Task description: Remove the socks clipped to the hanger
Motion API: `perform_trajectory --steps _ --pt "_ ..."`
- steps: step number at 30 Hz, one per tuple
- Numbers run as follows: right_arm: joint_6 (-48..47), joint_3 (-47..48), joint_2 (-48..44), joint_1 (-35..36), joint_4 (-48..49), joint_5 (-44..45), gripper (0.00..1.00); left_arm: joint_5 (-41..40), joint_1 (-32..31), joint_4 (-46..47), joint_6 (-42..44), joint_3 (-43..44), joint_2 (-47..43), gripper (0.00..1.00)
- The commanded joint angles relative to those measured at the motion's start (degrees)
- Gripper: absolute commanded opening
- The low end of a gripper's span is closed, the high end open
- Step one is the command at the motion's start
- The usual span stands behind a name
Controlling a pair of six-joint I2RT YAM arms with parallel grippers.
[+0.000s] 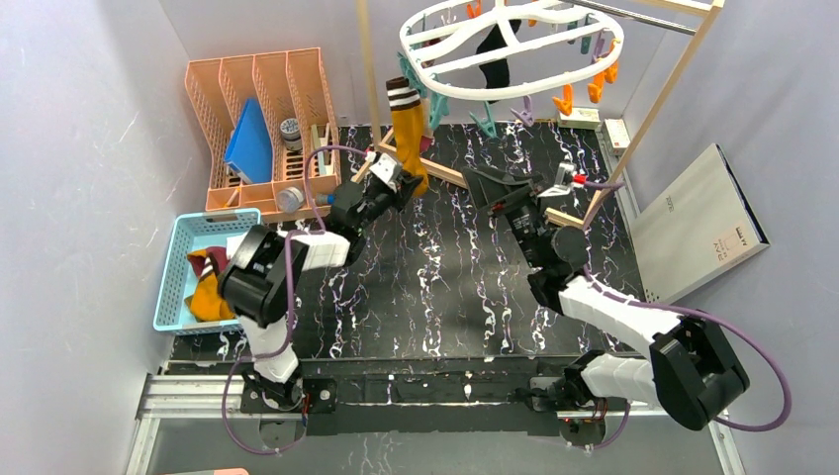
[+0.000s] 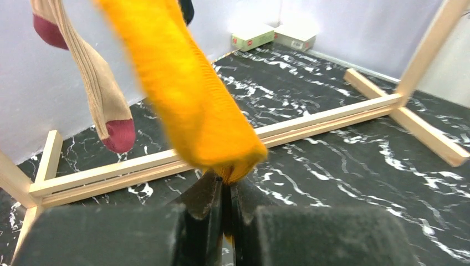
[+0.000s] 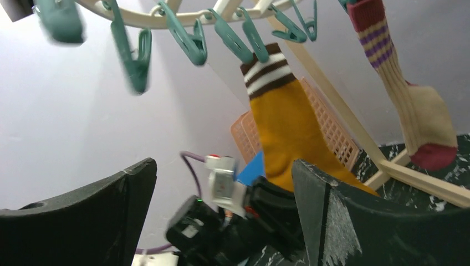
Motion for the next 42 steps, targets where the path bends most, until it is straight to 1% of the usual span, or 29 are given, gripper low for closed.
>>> perform_trajectory --steps 1,2,5,9,13,17,22,25,30,34,36,42 --pt "0.84 -5.10 -4.28 -0.09 1.00 1.97 0.99 -2.22 -3.07 -0.06 1.24 -7.22 -12.54 0.00" --pt "1.36 -5.66 -4.84 -0.07 -0.07 2.34 0.99 -3.19 -4.16 -0.65 1.20 -9.19 -15.15 0.00" --pt "1.97 -5.64 -5.67 -0.05 -2.88 2.81 0.99 -7.62 -8.95 -4.07 5.57 -14.78 -23.83 0.00" --pt "1.52 -4.27 -5.16 0.02 -3.59 1.66 0.99 -11.29 -14.70 -10.49 7.82 -19.40 -32.13 0.00" --pt "1.49 -3.19 -3.81 0.03 -2.81 0.35 0.99 -12.17 -19.21 -16.80 7.58 -21.38 -37.73 0.00" --pt "1.44 -3.21 -2.02 0.03 1.82 -1.83 0.99 -12.08 -22.45 -19.58 5.41 -23.30 -41.46 0.00" --pt "2.48 -3.23 0.83 0.03 7.93 -2.53 0.99 -10.56 -24.10 -20.52 1.91 -25.56 -44.06 0.00" --pt "2.97 -1.40 4.01 0.03 12.90 -3.58 0.99 -9.32 -24.59 -20.61 -0.01 -26.42 -44.34 0.00" --pt "4.66 5.03 11.12 0.02 20.63 -7.27 0.99 -8.34 -25.09 -20.53 -1.63 -26.98 -43.82 0.00" --pt "8.46 11.02 17.59 -0.78 25.39 -7.44 0.99 -7.81 -25.36 -20.58 -2.14 -26.39 -43.42 0.00" --pt "10.83 13.73 20.51 -1.45 28.31 -9.69 0.99 -7.32 -25.44 -20.57 -2.43 -26.11 -43.20 0.00" --pt "15.34 19.69 25.48 -3.05 30.84 -12.22 0.99 -6.50 -25.51 -20.52 -2.93 -25.44 -42.37 0.00"
